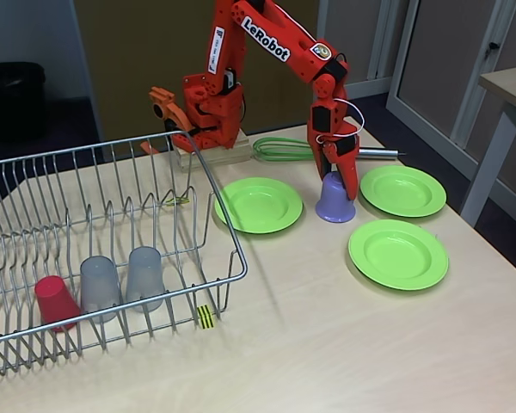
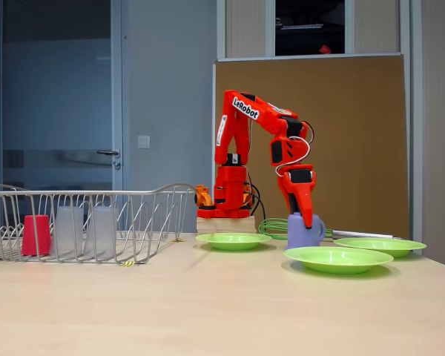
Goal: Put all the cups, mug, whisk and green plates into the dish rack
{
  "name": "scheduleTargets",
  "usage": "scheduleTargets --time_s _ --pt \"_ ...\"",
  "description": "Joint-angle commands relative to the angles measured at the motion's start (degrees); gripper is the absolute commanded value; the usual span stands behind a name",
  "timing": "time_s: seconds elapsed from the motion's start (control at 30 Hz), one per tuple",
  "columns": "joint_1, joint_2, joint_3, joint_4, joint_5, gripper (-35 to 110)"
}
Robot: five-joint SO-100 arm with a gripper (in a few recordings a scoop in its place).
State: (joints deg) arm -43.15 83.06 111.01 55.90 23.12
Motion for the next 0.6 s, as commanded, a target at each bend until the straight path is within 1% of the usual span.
scheduleTargets --time_s 0.0,0.17,0.33,0.47,0.57 --pt "1.9 3.7 -3.5 4.7 -2.6 14" --pt "5.7 7.8 -8.8 12.2 -8.6 14" --pt "11.3 13.2 -13.8 18.5 -17.1 14" --pt "18.5 20.3 -15.6 21.4 -27.1 15" --pt "25.8 25.2 -17.8 23.7 -34.9 15"
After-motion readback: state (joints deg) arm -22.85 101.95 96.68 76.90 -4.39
